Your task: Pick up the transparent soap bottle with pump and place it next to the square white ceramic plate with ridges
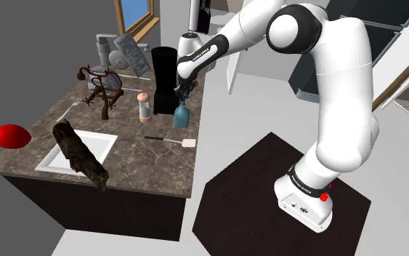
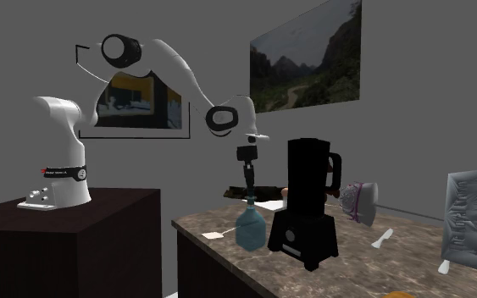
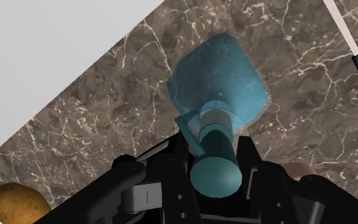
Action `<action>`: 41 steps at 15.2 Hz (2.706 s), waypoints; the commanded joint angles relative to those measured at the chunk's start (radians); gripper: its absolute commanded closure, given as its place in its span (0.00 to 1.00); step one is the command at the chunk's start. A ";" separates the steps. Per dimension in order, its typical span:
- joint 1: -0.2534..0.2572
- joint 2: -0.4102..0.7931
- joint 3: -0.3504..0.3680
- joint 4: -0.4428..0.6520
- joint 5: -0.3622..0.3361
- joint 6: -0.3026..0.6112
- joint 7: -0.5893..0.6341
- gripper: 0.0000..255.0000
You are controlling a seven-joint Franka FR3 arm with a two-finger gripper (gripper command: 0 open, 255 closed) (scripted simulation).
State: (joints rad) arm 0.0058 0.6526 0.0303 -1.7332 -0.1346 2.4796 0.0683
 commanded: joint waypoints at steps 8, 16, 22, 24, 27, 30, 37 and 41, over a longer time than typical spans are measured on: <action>-0.003 -0.055 0.005 -0.002 0.006 -0.054 -0.007 1.00; -0.006 -0.122 0.010 0.008 0.015 -0.130 -0.017 1.00; -0.008 -0.166 0.014 0.026 0.021 -0.191 -0.024 1.00; -0.008 -0.179 0.015 0.034 0.023 -0.212 -0.027 1.00; -0.009 -0.198 0.016 0.047 0.026 -0.244 -0.030 1.00; -0.009 -0.215 0.018 0.062 0.029 -0.277 -0.034 1.00; -0.010 -0.250 0.020 0.107 0.035 -0.356 -0.041 1.00; -0.010 -0.265 0.021 0.138 0.038 -0.403 -0.046 1.00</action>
State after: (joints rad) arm -0.0035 0.3906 0.0512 -1.6059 -0.0981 2.0914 0.0246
